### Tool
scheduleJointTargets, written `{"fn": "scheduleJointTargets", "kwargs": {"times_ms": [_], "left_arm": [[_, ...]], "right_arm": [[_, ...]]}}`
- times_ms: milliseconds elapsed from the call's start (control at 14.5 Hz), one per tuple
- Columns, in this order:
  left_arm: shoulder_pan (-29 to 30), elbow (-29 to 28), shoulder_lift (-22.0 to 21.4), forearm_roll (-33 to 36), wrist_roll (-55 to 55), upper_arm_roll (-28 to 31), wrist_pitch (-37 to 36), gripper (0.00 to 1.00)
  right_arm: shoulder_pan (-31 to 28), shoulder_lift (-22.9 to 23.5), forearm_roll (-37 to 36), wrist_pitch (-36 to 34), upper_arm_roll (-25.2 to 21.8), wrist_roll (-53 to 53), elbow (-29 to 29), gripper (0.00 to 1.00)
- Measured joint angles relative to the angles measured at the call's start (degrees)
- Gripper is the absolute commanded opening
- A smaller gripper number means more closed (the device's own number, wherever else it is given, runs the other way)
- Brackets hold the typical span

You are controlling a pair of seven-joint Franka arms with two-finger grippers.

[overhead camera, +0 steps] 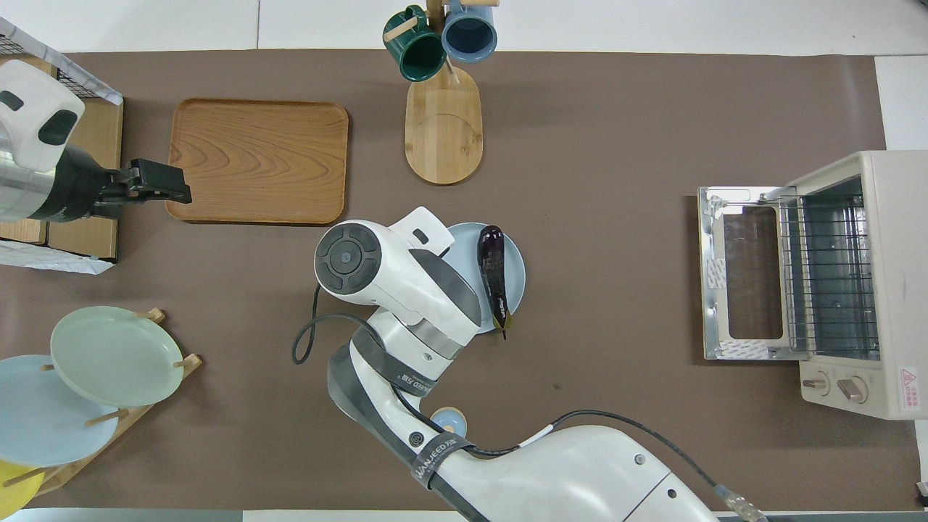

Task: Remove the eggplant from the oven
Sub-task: 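Pull the eggplant out and carry it over the blue plate, then release the eggplant on the plate while the left gripper reaches it, then grasp the eggplant on the blue plate with the left gripper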

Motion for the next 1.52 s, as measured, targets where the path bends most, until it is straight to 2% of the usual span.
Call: {"fn": "scheduleJointTargets", "kwargs": {"times_ms": [69, 276, 346, 484, 622, 760, 829, 968, 1106, 1313, 1521], "left_arm": [[0.05, 0.10, 0.08, 0.00, 0.04, -0.01, 0.05, 1.00], [0.05, 0.15, 0.29, 0.00, 0.04, -0.27, 0.19, 1.00], [0.03, 0.15, 0.34, 0.00, 0.04, -0.41, 0.28, 1.00], [-0.07, 0.15, 0.41, 0.00, 0.05, -0.68, 0.40, 1.00], [-0.45, 0.15, 0.45, -0.02, 0.05, -0.90, 0.67, 1.00], [-2.24, 0.14, 0.62, -0.03, -0.25, -1.11, 0.84, 1.00], [-3.73, 0.11, 0.93, -0.05, -1.34, -1.19, 1.03, 1.00], [-8.56, -0.05, 2.68, -0.08, -6.46, -1.34, 2.79, 1.00], [-14.21, -0.29, 5.85, -0.08, -13.91, -1.51, 6.42, 1.00], [-20.96, -0.79, 10.77, -0.08, -24.73, -1.62, 11.62, 1.00], [-25.32, -3.25, 13.30, -0.08, -31.10, -1.64, 17.47, 1.00]], "right_arm": [[-0.01, -0.01, 0.45, 0.03, 0.00, 0.24, 0.02, 0.14], [-0.34, -0.09, 1.01, 0.11, -0.04, 0.77, 0.49, 0.31], [-0.79, -0.31, 1.01, 0.10, -0.08, 0.75, 0.87, 0.42], [-2.52, -1.82, 0.97, -1.16, -0.18, -2.29, 1.43, 0.40], [-5.45, -4.49, 0.92, -5.93, -0.55, -9.48, 1.52, 0.22], [-10.02, -7.46, 0.90, -11.56, -0.78, -16.30, 1.14, 0.11], [-12.48, -8.87, 0.81, -13.98, -0.82, -18.73, 0.33, 0.08], [-16.62, -12.05, -1.46, -15.85, -0.84, -22.99, -4.57, 0.08], [-19.72, -15.38, -5.29, -15.03, -0.86, -24.93, -12.64, 0.08], [-23.62, -19.49, -7.48, -8.13, -0.89, -25.84, -24.13, 0.08], [-28.43, -21.99, -9.55, 0.05, -0.89, -27.78, -33.02, 0.08]]}}
